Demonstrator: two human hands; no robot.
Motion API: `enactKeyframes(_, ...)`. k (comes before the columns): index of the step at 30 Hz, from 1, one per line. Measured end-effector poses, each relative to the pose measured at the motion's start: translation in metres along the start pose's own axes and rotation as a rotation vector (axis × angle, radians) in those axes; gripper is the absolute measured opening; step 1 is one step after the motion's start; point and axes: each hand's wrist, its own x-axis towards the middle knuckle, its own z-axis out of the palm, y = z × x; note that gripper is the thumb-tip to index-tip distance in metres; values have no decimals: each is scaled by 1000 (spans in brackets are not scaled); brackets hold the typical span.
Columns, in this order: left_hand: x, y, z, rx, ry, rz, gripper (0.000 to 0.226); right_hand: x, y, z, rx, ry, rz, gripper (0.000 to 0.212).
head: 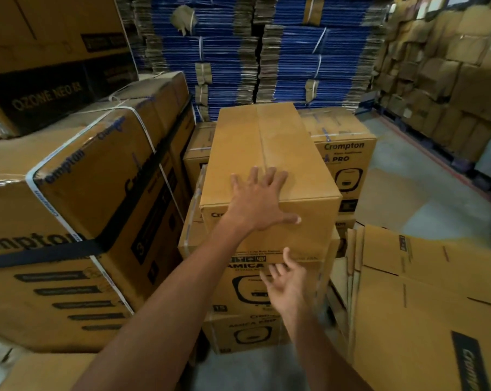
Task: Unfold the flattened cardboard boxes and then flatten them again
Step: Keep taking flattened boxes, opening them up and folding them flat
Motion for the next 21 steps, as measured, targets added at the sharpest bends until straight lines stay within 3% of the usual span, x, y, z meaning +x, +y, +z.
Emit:
enactKeyframes(3,-3,-3,4,-18,-14,2,114,2,8,8,59,-64,57,57)
enactKeyframes(5,-5,-3,3,-24,-10,7,114,1,14,11,107,-98,36,64)
enactKeyframes(8,-8,-4,-9,-43,24,31,112,-5,15,13,113,-98,-80,98)
enactKeyframes(12,-4,-7,-39,-204,118,4,110,-24,-8,34,-172,-65,-347,104)
enactKeyframes(16,-6,-21,-70,-655,324,-36,106,-43,-66,64,-308,-158,-667,117)
enactKeyframes(19,-13,-29,-60,-1214,390,-33,102,-65,-107,86,-634,-88,-914,122)
enactKeyframes(21,-20,-24,-39,-1516,475,-116,92,-81,-131,100,-931,-68,-1059,111)
